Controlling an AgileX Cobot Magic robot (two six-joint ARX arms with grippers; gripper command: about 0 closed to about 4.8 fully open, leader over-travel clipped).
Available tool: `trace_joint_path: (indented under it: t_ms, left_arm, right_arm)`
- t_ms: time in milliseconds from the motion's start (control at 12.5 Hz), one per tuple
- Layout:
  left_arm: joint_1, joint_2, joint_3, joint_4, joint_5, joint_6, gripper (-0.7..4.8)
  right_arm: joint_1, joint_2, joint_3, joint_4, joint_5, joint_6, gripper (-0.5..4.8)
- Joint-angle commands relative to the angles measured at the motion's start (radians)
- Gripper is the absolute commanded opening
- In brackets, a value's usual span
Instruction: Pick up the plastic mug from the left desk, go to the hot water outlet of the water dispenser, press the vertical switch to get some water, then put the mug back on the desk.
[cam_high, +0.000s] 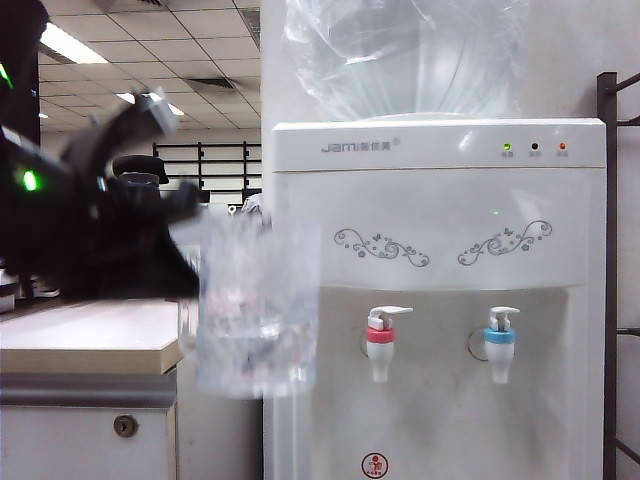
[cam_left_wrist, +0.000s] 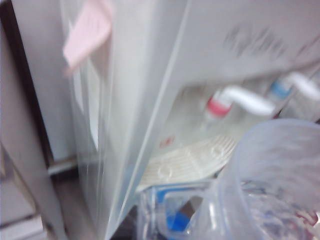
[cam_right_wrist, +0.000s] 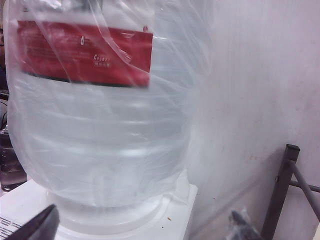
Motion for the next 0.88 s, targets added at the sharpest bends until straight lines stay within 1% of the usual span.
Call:
trace_joint_path:
  t_ms: [80,240,800,880]
  left_arm:
    - [-0.006,0.098,0.006,0.187,0.016,-0.019,-0.06]
    - [-0.009,0.176,0.018,0.246,0.015,-0.036,-0.06]
    - [-0.037,0.386,0.141,0.259,0.042,-0.039,-0.06]
    - [-0.041,0.415,0.160,0.259,0.059,-0.039,-0.06]
  right_arm:
    - [0.002,0.000,0.003,0.016,-0.002,0.000,4.40]
    - [0.001,0.000,0.003,0.016,-0.002,0.000,4.40]
    - [0.001,0.000,0.003,0.016,-0.002,0.000,4.40]
    - [0.001,0.000,0.003,0.016,-0.002,-0.001,4.40]
